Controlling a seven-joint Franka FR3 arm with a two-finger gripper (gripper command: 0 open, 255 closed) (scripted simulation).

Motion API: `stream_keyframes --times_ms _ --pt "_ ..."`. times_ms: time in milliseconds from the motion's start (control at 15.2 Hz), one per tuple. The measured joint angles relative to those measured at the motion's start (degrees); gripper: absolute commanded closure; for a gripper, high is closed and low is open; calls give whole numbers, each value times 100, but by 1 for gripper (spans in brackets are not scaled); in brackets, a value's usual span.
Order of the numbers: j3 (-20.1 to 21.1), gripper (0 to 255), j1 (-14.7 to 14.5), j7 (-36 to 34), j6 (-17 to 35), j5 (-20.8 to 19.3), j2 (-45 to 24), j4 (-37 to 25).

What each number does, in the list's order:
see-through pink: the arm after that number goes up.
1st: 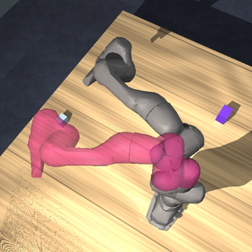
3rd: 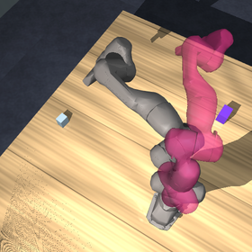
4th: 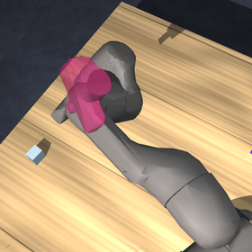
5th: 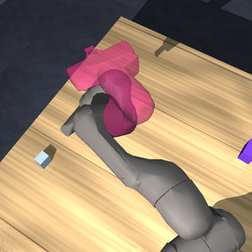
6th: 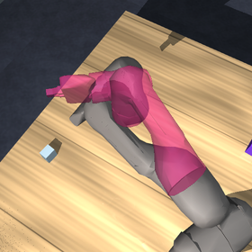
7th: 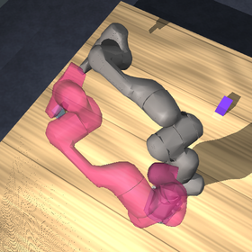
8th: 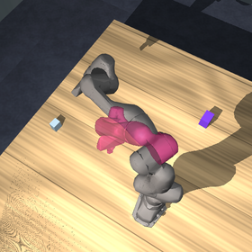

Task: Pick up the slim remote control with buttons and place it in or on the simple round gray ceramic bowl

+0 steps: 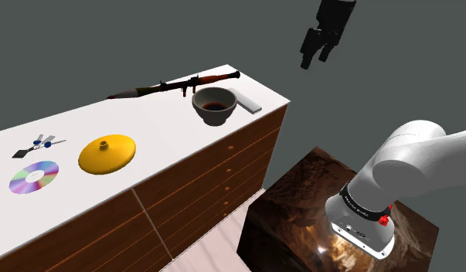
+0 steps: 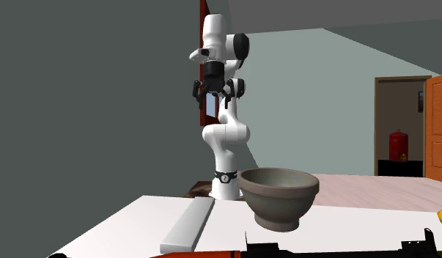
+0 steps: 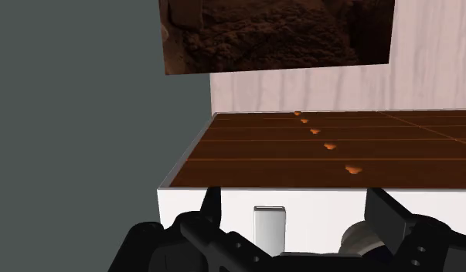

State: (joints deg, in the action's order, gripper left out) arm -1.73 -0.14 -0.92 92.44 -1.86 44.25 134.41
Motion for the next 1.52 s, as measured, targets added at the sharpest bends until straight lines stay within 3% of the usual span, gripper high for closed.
stream_keyframes --times_ms 198,726,1518 --pt "-1 0 -6 -6 192 3 -205 5" --pt "-26 0 -36 -19 1463 26 -1652 -74" --pt "-49 0 -73 8 2770 115 -4301 -1276"
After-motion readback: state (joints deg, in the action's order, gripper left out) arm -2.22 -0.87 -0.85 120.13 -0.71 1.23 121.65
